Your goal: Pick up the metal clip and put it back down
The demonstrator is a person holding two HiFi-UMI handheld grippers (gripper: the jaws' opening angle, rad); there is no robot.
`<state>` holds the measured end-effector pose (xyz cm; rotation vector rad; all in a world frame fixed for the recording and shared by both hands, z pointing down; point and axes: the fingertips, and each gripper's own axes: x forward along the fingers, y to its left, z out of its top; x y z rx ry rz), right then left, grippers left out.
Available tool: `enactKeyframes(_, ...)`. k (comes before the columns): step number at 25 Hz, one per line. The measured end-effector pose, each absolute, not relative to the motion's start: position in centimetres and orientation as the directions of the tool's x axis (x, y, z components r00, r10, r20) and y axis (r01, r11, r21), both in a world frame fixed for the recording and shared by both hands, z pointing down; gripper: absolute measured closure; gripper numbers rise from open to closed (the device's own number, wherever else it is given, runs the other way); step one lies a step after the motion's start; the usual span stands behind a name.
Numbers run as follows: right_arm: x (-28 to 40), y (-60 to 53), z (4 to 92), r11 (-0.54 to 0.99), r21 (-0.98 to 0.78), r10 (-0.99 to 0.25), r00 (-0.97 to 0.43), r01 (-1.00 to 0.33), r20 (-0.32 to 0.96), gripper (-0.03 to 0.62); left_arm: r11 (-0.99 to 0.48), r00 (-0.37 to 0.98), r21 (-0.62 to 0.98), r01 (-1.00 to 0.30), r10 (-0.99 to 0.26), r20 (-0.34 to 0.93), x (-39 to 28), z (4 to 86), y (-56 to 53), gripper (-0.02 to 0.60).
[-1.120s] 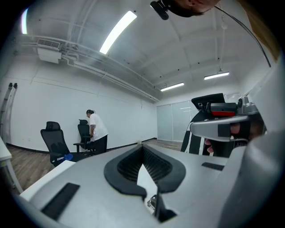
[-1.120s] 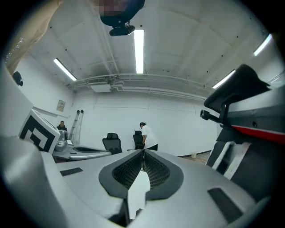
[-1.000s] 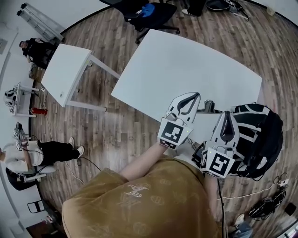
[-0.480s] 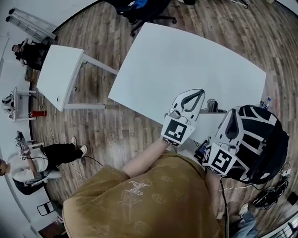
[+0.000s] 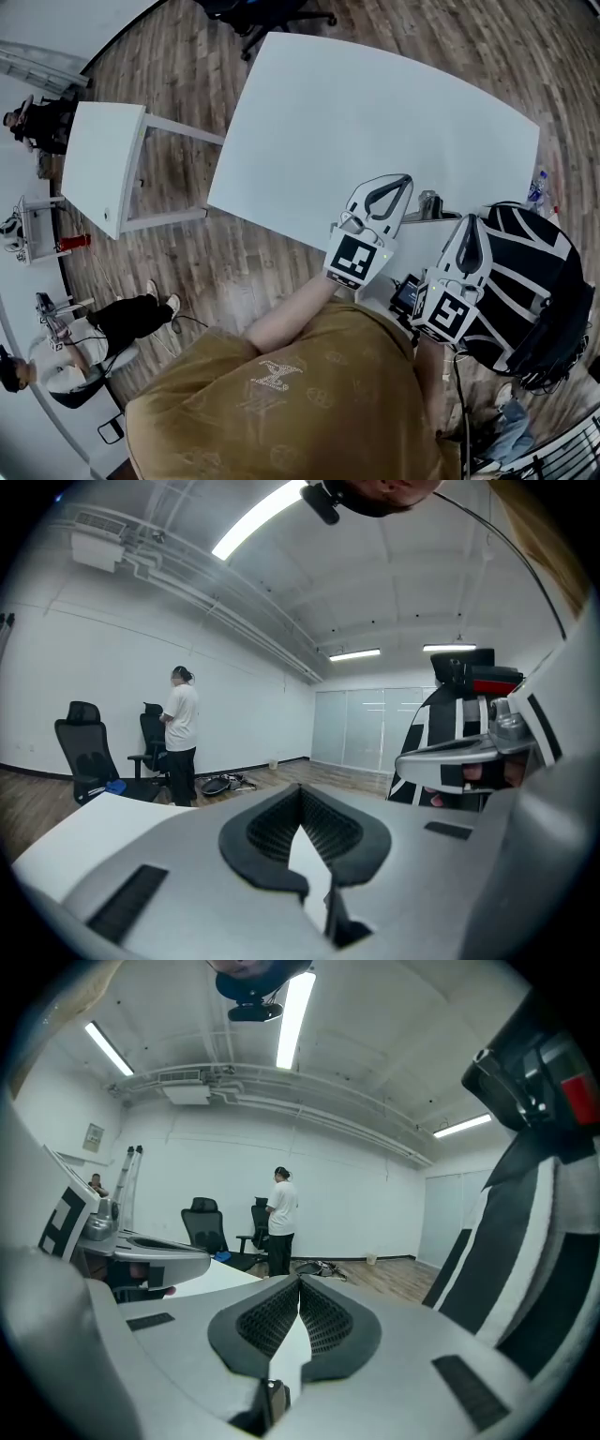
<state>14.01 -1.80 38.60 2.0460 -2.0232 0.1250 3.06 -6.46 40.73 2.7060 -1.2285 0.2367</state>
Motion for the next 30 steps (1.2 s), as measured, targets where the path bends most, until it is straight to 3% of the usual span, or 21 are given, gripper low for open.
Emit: enactKeyframes(30, 12.3, -2.4, 51.2, 0.147, 0.057, -0.862, -0.099, -0.988, 0.497, 0.586, -0.596, 0.579, 0.109, -0.795, -0.695, 0.426, 1.1, 51.1, -6.9, 0.575)
